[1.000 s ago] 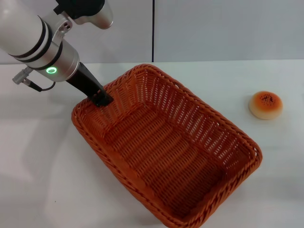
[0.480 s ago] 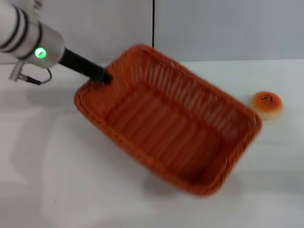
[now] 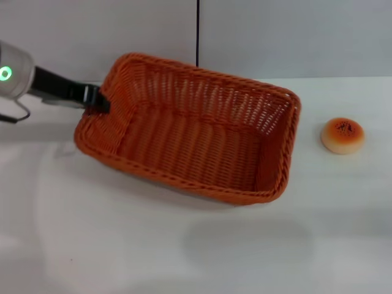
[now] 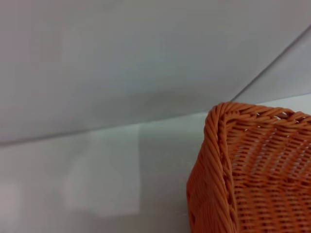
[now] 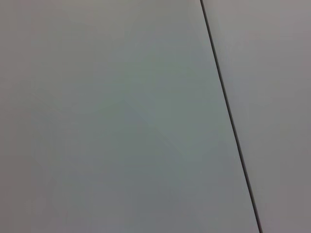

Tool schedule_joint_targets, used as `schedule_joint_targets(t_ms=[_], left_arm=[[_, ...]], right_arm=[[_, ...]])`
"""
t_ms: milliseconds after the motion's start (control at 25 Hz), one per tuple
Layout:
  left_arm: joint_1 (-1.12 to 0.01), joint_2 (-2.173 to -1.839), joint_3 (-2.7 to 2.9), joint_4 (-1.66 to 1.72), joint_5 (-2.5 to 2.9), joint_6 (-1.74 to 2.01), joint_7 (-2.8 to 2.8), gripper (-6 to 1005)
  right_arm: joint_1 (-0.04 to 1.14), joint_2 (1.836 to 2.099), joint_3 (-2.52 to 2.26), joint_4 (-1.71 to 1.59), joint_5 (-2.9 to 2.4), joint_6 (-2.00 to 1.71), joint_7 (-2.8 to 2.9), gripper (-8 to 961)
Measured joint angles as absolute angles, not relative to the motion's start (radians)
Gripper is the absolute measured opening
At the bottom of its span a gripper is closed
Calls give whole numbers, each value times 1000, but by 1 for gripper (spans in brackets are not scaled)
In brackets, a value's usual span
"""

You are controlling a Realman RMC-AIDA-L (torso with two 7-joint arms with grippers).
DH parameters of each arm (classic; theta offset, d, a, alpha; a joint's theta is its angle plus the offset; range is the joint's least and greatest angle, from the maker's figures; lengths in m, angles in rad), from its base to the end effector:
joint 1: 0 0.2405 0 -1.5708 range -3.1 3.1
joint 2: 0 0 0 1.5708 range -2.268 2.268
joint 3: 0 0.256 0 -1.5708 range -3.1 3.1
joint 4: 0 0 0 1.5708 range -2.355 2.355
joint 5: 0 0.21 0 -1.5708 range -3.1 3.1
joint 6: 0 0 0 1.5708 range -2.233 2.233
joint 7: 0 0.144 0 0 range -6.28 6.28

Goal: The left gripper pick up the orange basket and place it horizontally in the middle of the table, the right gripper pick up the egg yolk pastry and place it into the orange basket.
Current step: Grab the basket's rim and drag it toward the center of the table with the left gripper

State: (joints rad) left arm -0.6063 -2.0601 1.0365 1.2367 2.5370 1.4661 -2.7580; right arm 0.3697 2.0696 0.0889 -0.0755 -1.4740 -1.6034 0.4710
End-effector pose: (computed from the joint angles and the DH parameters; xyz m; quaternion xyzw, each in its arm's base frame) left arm -0.2182 0.3839 0.0495 -0.8087 -0.5371 0.0164 0.2391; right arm 0.3445 0.2837 0.0574 -0.6142 0.1829 0.4374 0.6309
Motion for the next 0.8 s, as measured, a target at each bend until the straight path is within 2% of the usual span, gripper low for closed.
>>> schedule_joint_targets(t_ms=[360,800], left_arm=[[-512,-2064,1012,1256,2505,1517,-2797,167],[-405,-2066,1008,1336,2427,1524,-2826,164]], right_arm=[[427,2069,81,-99,-1481,-1547,472,415],[443,2068,76,-101,-1483,-1517,472,413]])
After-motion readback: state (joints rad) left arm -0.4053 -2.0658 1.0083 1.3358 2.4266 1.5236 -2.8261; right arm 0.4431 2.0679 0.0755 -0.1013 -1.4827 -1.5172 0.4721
